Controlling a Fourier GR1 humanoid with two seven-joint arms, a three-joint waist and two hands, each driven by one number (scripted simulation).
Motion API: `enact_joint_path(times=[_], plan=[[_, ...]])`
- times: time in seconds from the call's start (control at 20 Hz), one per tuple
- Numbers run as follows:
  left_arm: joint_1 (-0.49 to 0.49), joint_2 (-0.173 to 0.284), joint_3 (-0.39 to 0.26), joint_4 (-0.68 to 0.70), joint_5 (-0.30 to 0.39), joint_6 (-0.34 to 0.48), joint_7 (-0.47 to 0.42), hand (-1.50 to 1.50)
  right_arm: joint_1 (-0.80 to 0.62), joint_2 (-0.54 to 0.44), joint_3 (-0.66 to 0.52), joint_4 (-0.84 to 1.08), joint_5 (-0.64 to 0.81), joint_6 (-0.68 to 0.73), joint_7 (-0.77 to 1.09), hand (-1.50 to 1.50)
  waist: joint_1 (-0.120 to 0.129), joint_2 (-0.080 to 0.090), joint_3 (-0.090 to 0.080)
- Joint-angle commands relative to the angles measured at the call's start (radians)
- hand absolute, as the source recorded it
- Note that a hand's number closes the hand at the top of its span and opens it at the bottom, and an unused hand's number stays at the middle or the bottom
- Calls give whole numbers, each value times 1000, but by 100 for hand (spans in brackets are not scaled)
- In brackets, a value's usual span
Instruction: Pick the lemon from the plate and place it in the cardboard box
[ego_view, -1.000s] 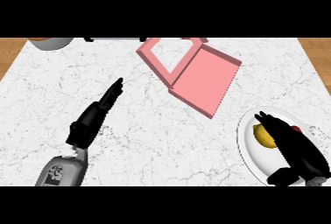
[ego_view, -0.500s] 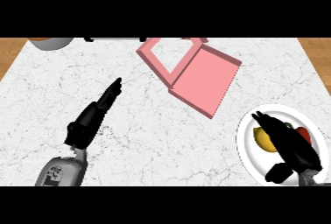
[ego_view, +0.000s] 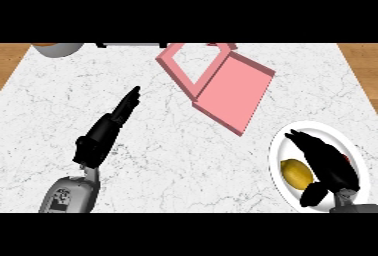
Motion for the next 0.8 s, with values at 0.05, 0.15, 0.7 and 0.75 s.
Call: enact_joint_path(times=[0.05, 0.15, 0.7, 0.75], plan=[[-2, 24, 52, 44, 42, -46, -41, 0, -43, 5, -6, 98, 31, -2, -32, 150, 2, 6, 9], [-26, 4, 27, 36, 14, -23, -1, 0, -73, -17, -24, 196, 43, -63, -103, 150, 5, 7, 10], [-9, -16, 10, 33, -12, -5, -20, 0, -114, -79, 122, 81, 66, -146, -460, 150, 25, 7, 11], [-11, -8, -9, 35, -20, -24, -31, 0, -145, -128, 135, 81, 44, -128, -566, 150, 40, 11, 12]])
